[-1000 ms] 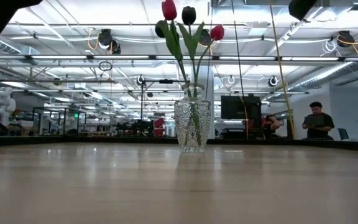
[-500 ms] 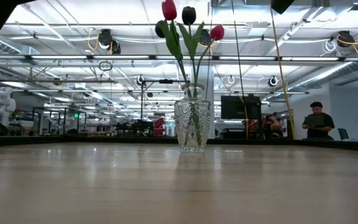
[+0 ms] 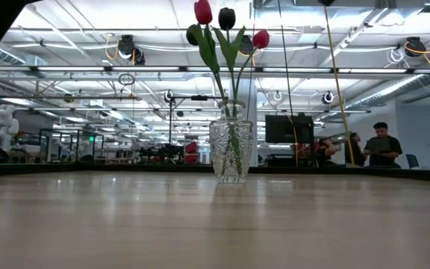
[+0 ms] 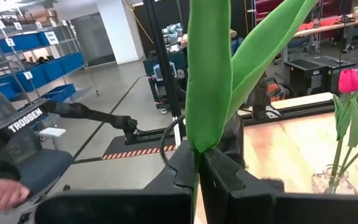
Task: Sort flowers into vase by color
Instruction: Put the yellow flower into the green vase
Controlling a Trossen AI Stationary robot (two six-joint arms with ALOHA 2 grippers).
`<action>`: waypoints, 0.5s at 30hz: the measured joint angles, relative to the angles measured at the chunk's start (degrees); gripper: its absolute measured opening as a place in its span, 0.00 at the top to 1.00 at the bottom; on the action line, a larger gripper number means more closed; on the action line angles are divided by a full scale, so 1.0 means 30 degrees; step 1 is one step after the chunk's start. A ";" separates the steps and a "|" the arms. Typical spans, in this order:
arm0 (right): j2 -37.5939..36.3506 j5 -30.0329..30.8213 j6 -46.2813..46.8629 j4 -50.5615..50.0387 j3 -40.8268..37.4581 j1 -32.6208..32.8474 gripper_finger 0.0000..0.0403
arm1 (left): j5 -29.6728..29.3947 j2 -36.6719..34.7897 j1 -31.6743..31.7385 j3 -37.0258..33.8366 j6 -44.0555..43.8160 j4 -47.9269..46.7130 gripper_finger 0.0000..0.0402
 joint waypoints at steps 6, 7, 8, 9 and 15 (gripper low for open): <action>0.0000 -0.0314 -0.0029 -0.0149 0.0002 0.0006 1.00 | -0.0474 -0.1647 0.0172 -0.0046 0.0209 -0.4868 1.00; 0.0000 -0.0306 -0.0029 -0.0162 0.0002 0.0007 1.00 | -0.0472 -0.1776 0.0178 -0.0049 0.0436 -0.5167 1.00; 0.0000 -0.0306 -0.0035 -0.0191 0.0002 0.0003 1.00 | -0.0475 -0.1926 0.0224 -0.0006 0.0531 -0.5404 1.00; 0.0000 -0.0306 -0.0044 -0.0206 0.0002 0.0000 1.00 | -0.0503 -0.2293 0.0255 -0.0007 0.0633 -0.6282 1.00; -0.0007 -0.0306 -0.0066 -0.0328 0.0002 0.0005 1.00 | -0.0136 -0.4604 0.0768 -0.3494 0.0937 -0.8071 1.00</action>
